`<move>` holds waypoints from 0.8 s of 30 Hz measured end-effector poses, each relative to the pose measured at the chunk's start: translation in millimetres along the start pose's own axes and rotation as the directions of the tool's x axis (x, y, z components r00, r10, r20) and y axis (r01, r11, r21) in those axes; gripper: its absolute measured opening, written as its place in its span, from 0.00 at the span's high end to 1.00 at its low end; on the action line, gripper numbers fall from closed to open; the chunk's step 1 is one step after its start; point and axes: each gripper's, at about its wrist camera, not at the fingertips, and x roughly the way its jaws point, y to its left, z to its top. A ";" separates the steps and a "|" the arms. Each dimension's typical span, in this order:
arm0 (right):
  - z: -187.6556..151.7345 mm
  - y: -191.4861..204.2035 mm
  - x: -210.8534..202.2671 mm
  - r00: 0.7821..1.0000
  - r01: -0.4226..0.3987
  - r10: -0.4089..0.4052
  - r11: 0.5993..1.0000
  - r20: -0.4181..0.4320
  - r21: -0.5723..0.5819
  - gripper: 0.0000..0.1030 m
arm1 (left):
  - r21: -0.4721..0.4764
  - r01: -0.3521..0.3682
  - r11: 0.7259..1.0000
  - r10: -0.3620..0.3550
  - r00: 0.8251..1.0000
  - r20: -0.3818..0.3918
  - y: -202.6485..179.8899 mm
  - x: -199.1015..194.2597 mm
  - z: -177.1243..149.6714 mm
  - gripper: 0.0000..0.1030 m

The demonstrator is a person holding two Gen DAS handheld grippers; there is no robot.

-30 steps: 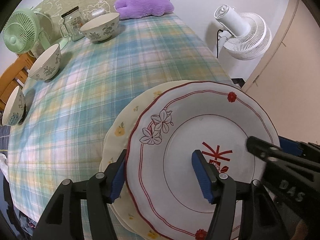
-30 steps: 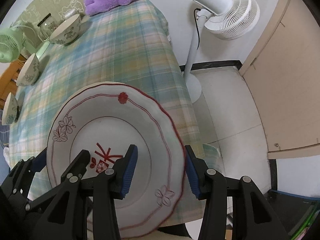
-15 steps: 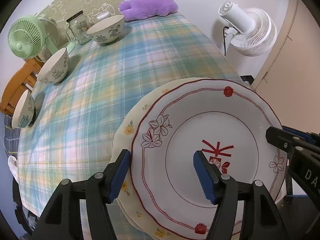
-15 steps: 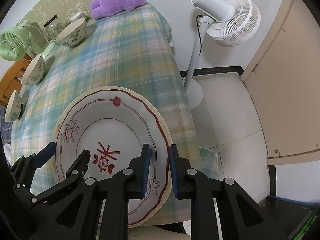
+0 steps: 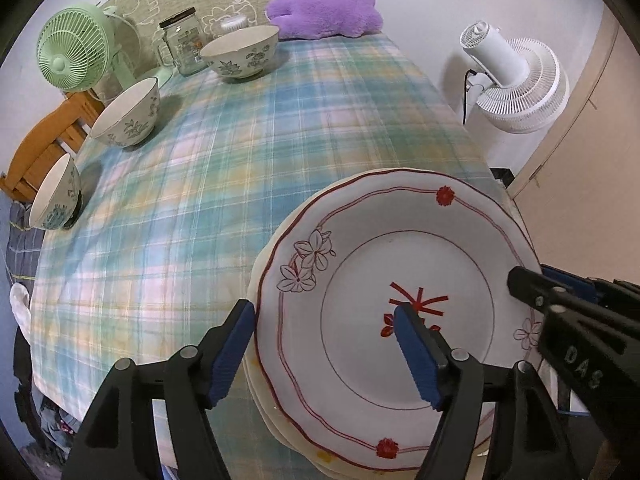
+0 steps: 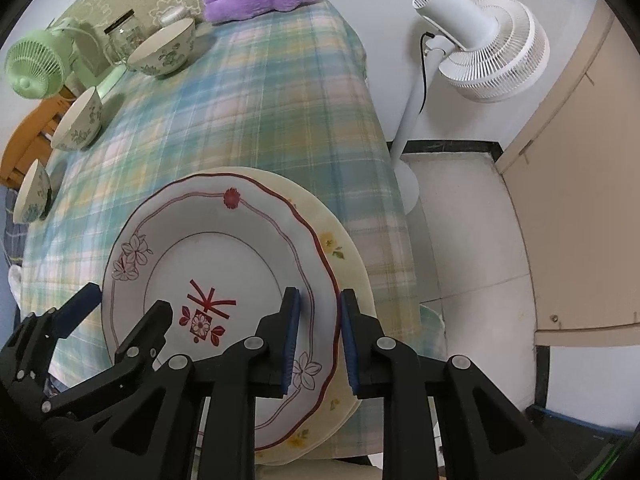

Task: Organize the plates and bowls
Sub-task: 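Lower the red-patterned plate onto the stack and open both grippers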

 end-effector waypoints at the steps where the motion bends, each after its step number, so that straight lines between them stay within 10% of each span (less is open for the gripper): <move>1: -0.7 1.3 0.1 1.000 0.005 -0.005 1.000 0.002 -0.006 0.75 | 0.001 -0.001 1.000 0.001 1.000 0.000 -1.3 -0.3 -0.7 0.26; 16: -10.5 11.1 0.6 1.000 0.014 -0.012 0.997 0.025 -0.071 0.43 | -0.127 -0.038 0.991 0.035 0.999 -0.023 21.3 1.4 -13.6 0.24; 24: -10.7 17.6 -11.6 0.998 -0.025 0.029 0.997 0.050 -0.069 0.43 | -0.141 -0.034 0.989 0.037 0.999 0.014 33.6 -11.2 -13.2 0.23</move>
